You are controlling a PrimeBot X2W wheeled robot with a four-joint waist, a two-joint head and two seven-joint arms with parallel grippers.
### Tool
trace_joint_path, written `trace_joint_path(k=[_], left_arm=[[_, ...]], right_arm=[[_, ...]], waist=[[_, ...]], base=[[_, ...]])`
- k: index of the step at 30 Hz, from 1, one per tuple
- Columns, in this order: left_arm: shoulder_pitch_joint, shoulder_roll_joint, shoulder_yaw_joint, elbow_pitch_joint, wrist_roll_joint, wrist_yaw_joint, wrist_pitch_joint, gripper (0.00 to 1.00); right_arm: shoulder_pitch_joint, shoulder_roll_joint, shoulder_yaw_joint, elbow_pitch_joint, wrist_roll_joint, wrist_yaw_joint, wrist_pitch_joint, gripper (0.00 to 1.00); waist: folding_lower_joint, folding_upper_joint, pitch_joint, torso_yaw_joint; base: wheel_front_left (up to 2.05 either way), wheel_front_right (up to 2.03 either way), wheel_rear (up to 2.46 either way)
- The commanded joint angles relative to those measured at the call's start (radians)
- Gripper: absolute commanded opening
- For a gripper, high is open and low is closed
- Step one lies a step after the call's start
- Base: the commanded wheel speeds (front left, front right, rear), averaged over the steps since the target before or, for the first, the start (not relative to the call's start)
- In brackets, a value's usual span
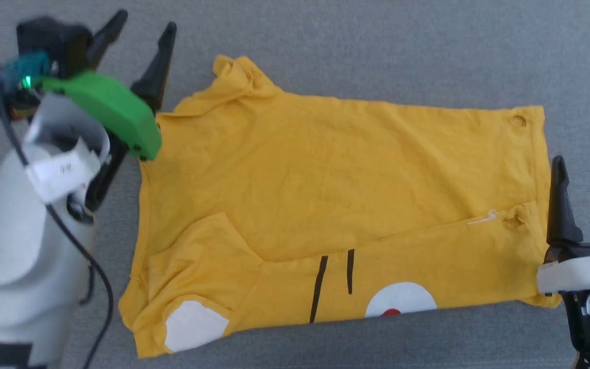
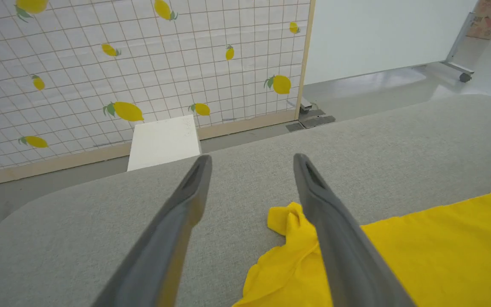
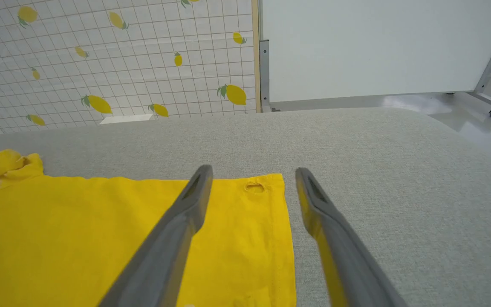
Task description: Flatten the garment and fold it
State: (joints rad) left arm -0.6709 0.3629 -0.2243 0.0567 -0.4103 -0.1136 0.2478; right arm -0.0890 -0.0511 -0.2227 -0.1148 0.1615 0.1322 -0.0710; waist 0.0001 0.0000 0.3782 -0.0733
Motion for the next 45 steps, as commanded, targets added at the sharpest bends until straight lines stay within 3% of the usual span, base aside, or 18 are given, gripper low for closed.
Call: trace_joint_path(k=[1, 10, 15, 23, 24, 25, 35, 39, 45], left_arm=[[-0.056, 0.028, -0.025, 0.03, 0.003, -0.007, 0.041, 1.0], [-0.243, 0.026, -0.098, 0.235, -0.125, -0.014, 0.321, 1.0], [-0.277, 0.0, -0.069, 0.295, -0.191, 0.022, 0.406, 1.0], [-0.252, 0.029, -0.077, 0.31, -0.201, 0.071, 0.525, 1.0], [-0.248, 0.036, -0.08, 0.302, -0.2, 0.069, 0.529, 0.16], [-0.245, 0.04, -0.08, 0.296, -0.198, 0.068, 0.528, 0.0], [-0.206, 0.053, -0.071, 0.248, -0.203, 0.044, 0.434, 0.0], [-0.193, 0.047, -0.076, 0.241, -0.212, 0.033, 0.408, 0.0], [-0.193, 0.039, -0.088, 0.239, -0.216, 0.027, 0.396, 0.0]], right_arm=[[-0.022, 0.001, 0.007, 0.001, 0.011, -0.002, -0.006, 1.0], [-0.059, 0.001, 0.038, 0.055, 0.029, -0.002, -0.027, 1.0], [-0.072, 0.001, 0.043, 0.08, 0.033, -0.002, -0.04, 1.0], [-0.077, 0.001, 0.044, 0.114, 0.043, -0.002, -0.054, 1.0], [-0.079, 0.001, 0.043, 0.117, 0.044, -0.002, -0.056, 1.0], [-0.08, 0.001, 0.042, 0.118, 0.045, -0.002, -0.057, 1.0], [-0.167, 0.001, 0.064, 0.07, -0.011, -0.002, 0.014, 1.0], [-0.261, -0.001, 0.05, 0.065, 0.001, -0.002, 0.177, 1.0], [-0.391, -0.073, 0.037, 0.121, -0.009, -0.002, 0.478, 1.0]], waist=[[-0.0001, 0.0, 0.089, -0.032], [-0.0001, 0.0, 0.155, -0.089], [-0.0001, 0.0, 0.172, -0.117], [-0.0001, 0.0, 0.185, -0.141], [-0.0001, 0.0, 0.188, -0.142], [-0.0001, 0.0, 0.19, -0.142], [-0.0001, 0.0, 0.157, -0.107], [-0.0001, 0.0, 0.149, -0.09], [-0.0001, 0.0, 0.16, -0.07]], base=[[0.0, 0.0, 0.0], [0.0, 0.0, 0.0], [0.0, 0.0, 0.0], [0.0, 0.0, 0.0], [0.0, 0.0, 0.0], [0.0, 0.0, 0.0], [0.0, 0.0, 0.0], [0.0, 0.0, 0.0], [0.0, 0.0, 0.0]])
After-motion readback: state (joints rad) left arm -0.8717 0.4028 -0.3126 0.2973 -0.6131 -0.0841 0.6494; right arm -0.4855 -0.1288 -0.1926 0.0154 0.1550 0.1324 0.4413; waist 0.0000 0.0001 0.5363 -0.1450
